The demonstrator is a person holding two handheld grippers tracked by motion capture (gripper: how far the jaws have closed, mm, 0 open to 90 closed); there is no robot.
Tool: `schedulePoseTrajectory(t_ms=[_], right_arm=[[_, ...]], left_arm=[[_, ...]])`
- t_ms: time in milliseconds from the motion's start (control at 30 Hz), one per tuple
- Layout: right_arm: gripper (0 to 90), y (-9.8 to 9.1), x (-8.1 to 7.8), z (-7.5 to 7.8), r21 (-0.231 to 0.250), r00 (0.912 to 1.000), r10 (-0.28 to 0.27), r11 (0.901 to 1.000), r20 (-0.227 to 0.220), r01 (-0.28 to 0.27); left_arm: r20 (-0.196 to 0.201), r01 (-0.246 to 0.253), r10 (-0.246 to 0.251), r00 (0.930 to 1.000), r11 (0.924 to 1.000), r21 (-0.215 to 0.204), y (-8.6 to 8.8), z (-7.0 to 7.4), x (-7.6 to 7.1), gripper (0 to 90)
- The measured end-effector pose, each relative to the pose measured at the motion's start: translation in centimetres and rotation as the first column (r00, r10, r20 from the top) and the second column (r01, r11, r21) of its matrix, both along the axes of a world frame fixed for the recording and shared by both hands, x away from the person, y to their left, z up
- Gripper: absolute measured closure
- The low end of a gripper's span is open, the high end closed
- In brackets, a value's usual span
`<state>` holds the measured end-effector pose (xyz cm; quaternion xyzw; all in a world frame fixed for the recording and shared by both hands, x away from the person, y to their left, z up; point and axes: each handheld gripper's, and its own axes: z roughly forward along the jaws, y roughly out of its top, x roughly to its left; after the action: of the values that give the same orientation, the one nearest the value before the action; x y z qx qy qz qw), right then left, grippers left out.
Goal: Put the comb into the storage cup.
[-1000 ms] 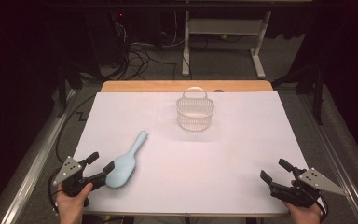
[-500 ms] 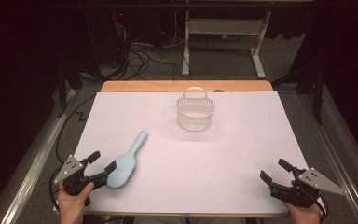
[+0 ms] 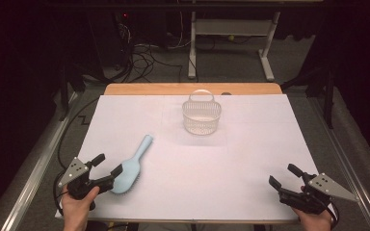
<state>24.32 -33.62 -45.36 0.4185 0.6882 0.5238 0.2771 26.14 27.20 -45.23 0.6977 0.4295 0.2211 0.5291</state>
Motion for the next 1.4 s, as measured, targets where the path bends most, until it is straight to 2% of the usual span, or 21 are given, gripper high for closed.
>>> schedulePoseTrajectory(t_ms=[600, 1133, 1400], right_arm=[[18.3, 0.0, 0.0, 0.0, -0.002, 1.0000, 0.005, 1.0000, 0.001, -0.005], [18.3, 0.0, 0.0, 0.0, -0.001, 1.0000, 0.006, 1.0000, 0.000, -0.006], [18.3, 0.0, 0.1, 0.0, 0.000, 1.0000, 0.009, 1.0000, 0.000, -0.009]], left_arm=[[-0.001, 0.018, -0.018, 0.9998, 0.9998, 0.000, -0.7, 0.6, 0.5, 18.0], [-0.011, 0.029, -0.029, 0.9995, 0.9993, -0.023, -1.8, 1.3, 1.8, 17.1], [-0.012, 0.035, -0.035, 0.9993, 0.9993, -0.009, -2.3, 1.8, 2.4, 17.5]])
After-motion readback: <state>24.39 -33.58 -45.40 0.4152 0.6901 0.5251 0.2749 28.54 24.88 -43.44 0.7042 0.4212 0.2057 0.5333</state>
